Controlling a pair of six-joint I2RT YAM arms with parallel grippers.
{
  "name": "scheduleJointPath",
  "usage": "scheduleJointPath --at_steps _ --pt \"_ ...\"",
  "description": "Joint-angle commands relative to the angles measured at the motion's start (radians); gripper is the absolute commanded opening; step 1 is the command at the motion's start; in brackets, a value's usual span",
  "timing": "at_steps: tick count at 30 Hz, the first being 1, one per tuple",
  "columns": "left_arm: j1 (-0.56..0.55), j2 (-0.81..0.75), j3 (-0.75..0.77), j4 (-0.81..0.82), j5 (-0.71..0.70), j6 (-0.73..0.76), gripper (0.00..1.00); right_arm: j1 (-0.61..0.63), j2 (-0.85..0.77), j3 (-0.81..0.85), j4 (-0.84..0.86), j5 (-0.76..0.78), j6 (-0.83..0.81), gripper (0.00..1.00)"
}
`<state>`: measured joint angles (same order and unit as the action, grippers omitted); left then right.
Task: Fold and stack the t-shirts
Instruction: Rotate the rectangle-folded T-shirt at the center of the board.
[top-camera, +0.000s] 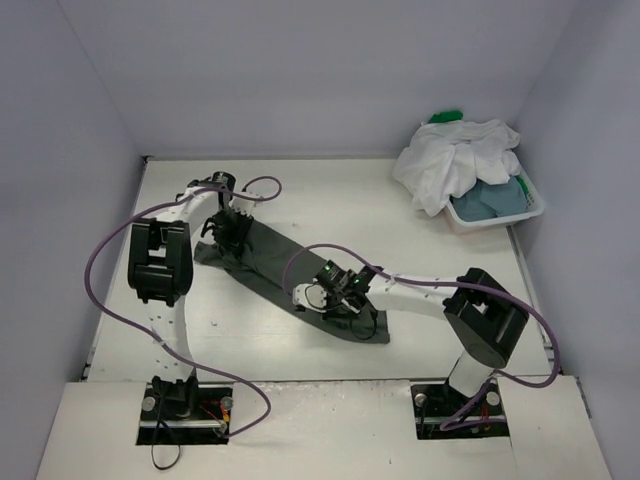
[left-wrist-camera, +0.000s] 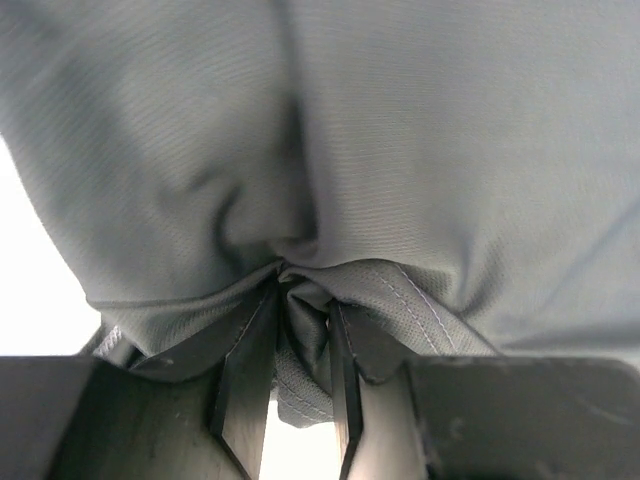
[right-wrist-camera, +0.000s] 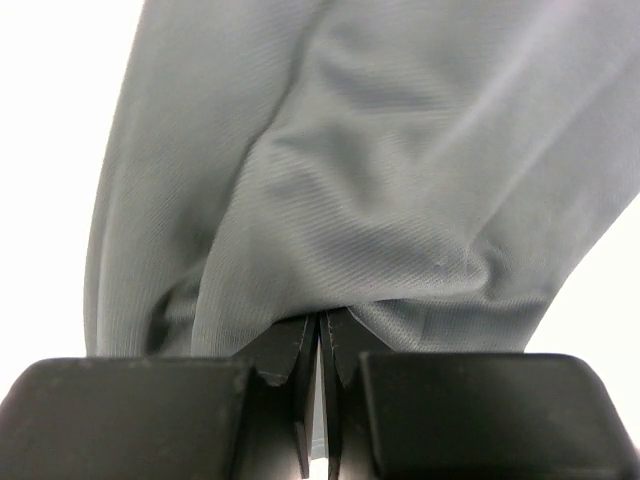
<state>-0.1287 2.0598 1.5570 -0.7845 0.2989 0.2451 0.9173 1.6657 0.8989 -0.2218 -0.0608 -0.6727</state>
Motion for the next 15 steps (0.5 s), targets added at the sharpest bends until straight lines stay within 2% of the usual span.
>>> scheduleJointPath --at_steps 1,4,5,10,14,15 --pt "0.008 0.028 0.151 -0.001 -0.061 -0.023 0.22 0.061 0.094 0.003 -0.166 -0.068 0.068 0.00" --pt "0.008 0.092 0.239 0.007 -0.076 -0.052 0.23 0.104 0.129 0.027 -0.194 -0.039 0.088 0.00" --pt "0.008 0.112 0.306 0.002 -0.069 -0.064 0.27 0.124 0.134 0.032 -0.198 -0.037 0.090 0.00" --pt "0.008 0.261 0.529 -0.057 -0.005 -0.107 0.27 0.172 0.158 0.061 -0.209 -0.050 0.107 0.02" --pt "0.003 0.374 0.733 -0.111 0.035 -0.139 0.27 0.201 0.195 0.116 -0.215 -0.056 0.131 0.11" --pt "0.001 0.416 0.806 -0.119 0.042 -0.144 0.27 0.206 0.206 0.129 -0.215 -0.054 0.139 0.17"
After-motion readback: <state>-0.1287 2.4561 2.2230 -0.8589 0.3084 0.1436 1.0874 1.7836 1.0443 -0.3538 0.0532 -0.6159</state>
